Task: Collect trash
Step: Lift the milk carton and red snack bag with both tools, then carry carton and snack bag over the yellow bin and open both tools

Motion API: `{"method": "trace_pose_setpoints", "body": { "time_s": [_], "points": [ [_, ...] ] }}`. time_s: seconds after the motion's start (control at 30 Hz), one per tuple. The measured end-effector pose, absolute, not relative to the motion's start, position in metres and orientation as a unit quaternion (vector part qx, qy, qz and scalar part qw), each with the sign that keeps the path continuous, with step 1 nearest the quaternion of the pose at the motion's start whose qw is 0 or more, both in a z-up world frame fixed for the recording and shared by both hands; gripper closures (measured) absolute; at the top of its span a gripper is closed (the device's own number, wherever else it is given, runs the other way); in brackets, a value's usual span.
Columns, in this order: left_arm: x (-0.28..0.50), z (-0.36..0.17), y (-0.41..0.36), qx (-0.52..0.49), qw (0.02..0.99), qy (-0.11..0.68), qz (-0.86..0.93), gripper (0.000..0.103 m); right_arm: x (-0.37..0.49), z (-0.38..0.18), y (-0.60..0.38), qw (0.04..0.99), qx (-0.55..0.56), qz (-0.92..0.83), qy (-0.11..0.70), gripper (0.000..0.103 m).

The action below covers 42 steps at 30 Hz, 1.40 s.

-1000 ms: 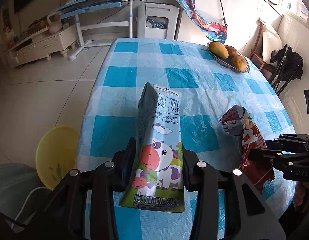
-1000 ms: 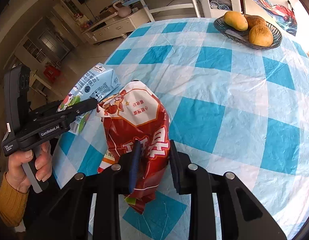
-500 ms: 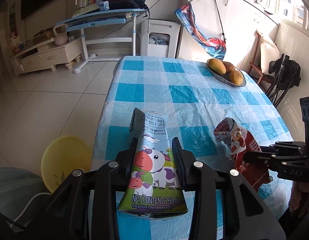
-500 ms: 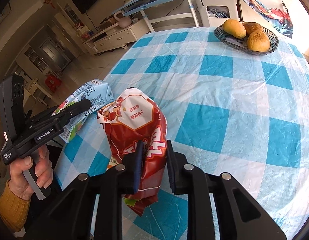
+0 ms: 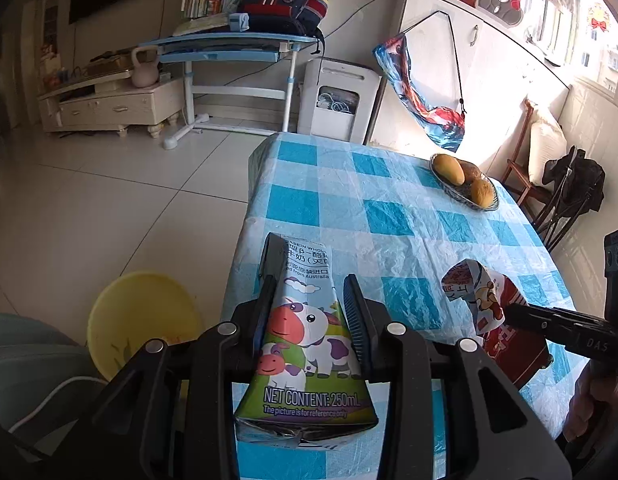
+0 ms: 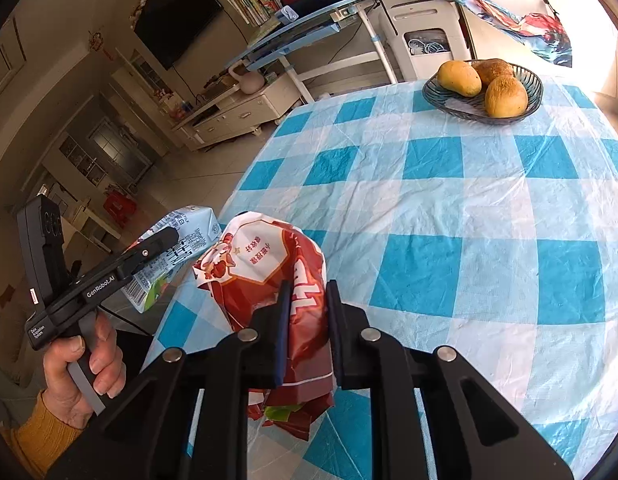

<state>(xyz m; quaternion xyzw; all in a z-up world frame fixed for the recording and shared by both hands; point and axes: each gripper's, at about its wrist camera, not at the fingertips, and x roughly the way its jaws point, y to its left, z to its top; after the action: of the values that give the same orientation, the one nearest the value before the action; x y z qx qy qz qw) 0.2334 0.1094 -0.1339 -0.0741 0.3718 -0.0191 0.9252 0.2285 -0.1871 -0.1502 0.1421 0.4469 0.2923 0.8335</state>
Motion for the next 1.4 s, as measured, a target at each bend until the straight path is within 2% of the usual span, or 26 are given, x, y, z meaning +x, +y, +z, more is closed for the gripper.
{"method": "trace_pose_setpoints", "body": {
  "time_s": [0.3,0.6,0.93,1.13,1.17,1.2,1.23,1.3,1.4],
  "points": [
    [0.228,-0.109,0.149,-0.111,0.933,0.341,0.012,0.070,0.237,-0.131,-0.185,0.842,0.168,0.295,0.418,0.085],
    [0.247,-0.099,0.228,-0.210,0.911,0.342,0.099,0.070,0.266,-0.126,-0.081,0.829,0.148,0.350,0.410,0.085],
    [0.274,-0.140,0.329,-0.368,0.839,0.373,0.150,0.070,0.299,-0.121,0.082,0.822,0.038,0.391,0.413,0.085],
    [0.269,-0.171,0.367,-0.440,0.792,0.383,0.179,0.069,0.312,-0.143,0.146,0.814,-0.024,0.381,0.438,0.085],
    [0.268,-0.176,0.371,-0.448,0.785,0.387,0.183,0.067,0.314,-0.150,0.152,0.811,-0.030,0.377,0.447,0.085],
    [0.267,-0.179,0.374,-0.455,0.779,0.388,0.186,0.061,0.317,-0.156,0.158,0.808,-0.035,0.372,0.456,0.082],
    [0.266,-0.181,0.375,-0.461,0.777,0.385,0.187,0.059,0.319,-0.162,0.161,0.804,-0.036,0.367,0.467,0.080],
    [0.265,-0.180,0.374,-0.457,0.783,0.380,0.184,0.058,0.322,-0.171,0.164,0.799,-0.031,0.364,0.478,0.063],
    [0.265,-0.171,0.368,-0.441,0.796,0.369,0.187,0.052,0.323,-0.173,0.159,0.797,-0.012,0.362,0.484,0.063]
  ]
}}
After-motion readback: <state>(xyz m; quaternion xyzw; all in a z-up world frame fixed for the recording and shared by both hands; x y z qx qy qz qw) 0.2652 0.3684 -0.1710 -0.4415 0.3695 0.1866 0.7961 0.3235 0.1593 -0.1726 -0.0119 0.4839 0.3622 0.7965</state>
